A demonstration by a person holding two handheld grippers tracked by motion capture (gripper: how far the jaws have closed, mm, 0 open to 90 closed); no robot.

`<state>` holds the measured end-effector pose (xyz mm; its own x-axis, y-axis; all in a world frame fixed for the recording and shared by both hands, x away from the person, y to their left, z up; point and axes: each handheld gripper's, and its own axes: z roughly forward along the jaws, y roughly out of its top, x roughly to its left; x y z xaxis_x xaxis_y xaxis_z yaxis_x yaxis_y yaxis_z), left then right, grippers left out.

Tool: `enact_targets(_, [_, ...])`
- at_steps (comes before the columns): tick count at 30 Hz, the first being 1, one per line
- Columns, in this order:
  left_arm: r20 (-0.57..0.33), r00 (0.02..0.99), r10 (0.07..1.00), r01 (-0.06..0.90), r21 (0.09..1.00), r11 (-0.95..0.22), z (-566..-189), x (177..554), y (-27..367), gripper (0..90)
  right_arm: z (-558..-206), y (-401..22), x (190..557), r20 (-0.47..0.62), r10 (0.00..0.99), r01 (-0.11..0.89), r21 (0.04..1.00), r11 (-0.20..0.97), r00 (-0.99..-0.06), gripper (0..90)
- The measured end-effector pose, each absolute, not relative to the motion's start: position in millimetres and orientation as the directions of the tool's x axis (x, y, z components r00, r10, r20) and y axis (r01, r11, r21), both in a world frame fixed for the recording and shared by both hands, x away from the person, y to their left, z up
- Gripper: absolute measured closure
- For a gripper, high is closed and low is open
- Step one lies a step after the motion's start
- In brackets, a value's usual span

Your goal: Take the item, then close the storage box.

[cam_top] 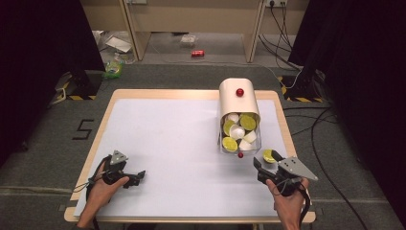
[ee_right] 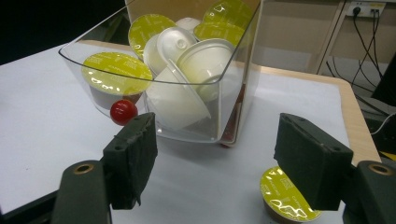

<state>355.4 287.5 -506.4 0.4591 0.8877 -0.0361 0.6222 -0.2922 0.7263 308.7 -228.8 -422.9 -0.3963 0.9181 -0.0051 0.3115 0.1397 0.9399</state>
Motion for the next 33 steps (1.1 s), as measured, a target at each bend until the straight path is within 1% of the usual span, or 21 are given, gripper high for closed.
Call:
enact_targets(10, [-0.036, 0.459, 0.888, 0.622, 0.727, -0.292, -506, 355, 288, 0.0, -425, -226, 312, -0.011, 0.915, 0.315, 0.937, 0.15, -0.403, 30.0])
enact_targets(16, [-0.035, 0.459, 0.888, 0.622, 0.726, -0.293, -506, 355, 287, 0.0, -425, -226, 312, -0.009, 0.918, 0.31, 0.94, 0.143, -0.397, 33.6])
enact_targets(20, [-0.034, 0.459, 0.888, 0.623, 0.725, -0.294, -506, 355, 287, 0.0, -425, -226, 312, -0.024, 0.917, 0.308, 0.938, 0.158, -0.397, 34.3])
enact_targets(24, [-0.032, 0.458, 0.888, 0.623, 0.725, -0.294, -506, 355, 287, 0.0, -425, -224, 315, -0.038, 0.916, 0.302, 0.938, 0.17, -0.399, 37.0])
enact_targets(28, [-0.032, 0.458, 0.889, 0.623, 0.724, -0.295, -506, 355, 287, 0.0, -428, -222, 320, -0.054, 0.912, 0.312, 0.93, 0.194, -0.407, 37.7])
enact_targets(33, [-0.033, 0.458, 0.888, 0.623, 0.725, -0.294, -506, 355, 287, 0.0, -431, -221, 325, -0.059, 0.917, 0.32, 0.927, 0.197, -0.394, 38.7])
